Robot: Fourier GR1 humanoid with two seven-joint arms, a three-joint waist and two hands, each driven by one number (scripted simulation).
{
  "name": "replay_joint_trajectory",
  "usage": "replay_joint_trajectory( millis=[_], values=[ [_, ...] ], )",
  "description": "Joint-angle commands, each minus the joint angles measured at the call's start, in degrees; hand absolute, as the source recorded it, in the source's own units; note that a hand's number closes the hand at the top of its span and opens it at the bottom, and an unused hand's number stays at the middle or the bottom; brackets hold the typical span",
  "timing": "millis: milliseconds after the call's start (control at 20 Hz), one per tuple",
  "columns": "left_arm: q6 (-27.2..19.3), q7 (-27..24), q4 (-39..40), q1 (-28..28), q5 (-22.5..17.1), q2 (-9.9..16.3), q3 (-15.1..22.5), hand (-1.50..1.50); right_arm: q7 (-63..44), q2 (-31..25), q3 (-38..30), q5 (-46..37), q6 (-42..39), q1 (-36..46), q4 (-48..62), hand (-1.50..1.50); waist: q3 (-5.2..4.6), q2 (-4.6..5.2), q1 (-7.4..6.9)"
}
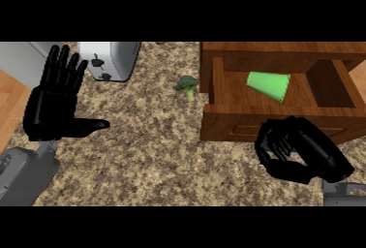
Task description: Pick up the cup, place it into the drawer and close the drawer
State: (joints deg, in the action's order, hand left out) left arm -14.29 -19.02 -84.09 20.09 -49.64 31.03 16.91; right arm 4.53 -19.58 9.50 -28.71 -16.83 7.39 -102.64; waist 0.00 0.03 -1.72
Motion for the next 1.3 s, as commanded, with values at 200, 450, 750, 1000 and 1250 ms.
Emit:
replay_joint_trajectory(
  millis=[200,450,750,1000,1250],
  values=[
    [6.6,-2.0,-0.5,-8.5,1.6,0.0,-4.9,-1.5,6.1,2.3,4.0,-11.9,6.2,3.8,15.6,-1.5,0.01,0.0,1.24],
    [11.0,-2.5,-0.5,-11.1,1.4,0.6,-7.9,-1.5,6.9,6.1,4.2,-17.3,10.1,13.1,31.8,-1.5,0.01,0.16,0.75],
    [14.9,-4.0,-0.2,-15.0,4.3,-0.8,-9.8,-1.5,14.0,9.1,0.6,-19.0,16.0,20.8,50.6,-1.5,0.03,0.18,0.83],
    [18.3,-1.7,-5.3,-19.4,1.7,1.4,-14.0,-1.5,15.5,9.5,-3.9,-17.5,14.1,30.8,62.2,-1.5,0.05,0.2,0.07],
    [21.3,-1.5,1.3,-15.5,2.8,0.1,-14.9,-1.5,25.5,6.2,-9.1,-15.8,16.0,38.2,77.3,-1.5,0.08,0.65,-0.26]
  ],
)
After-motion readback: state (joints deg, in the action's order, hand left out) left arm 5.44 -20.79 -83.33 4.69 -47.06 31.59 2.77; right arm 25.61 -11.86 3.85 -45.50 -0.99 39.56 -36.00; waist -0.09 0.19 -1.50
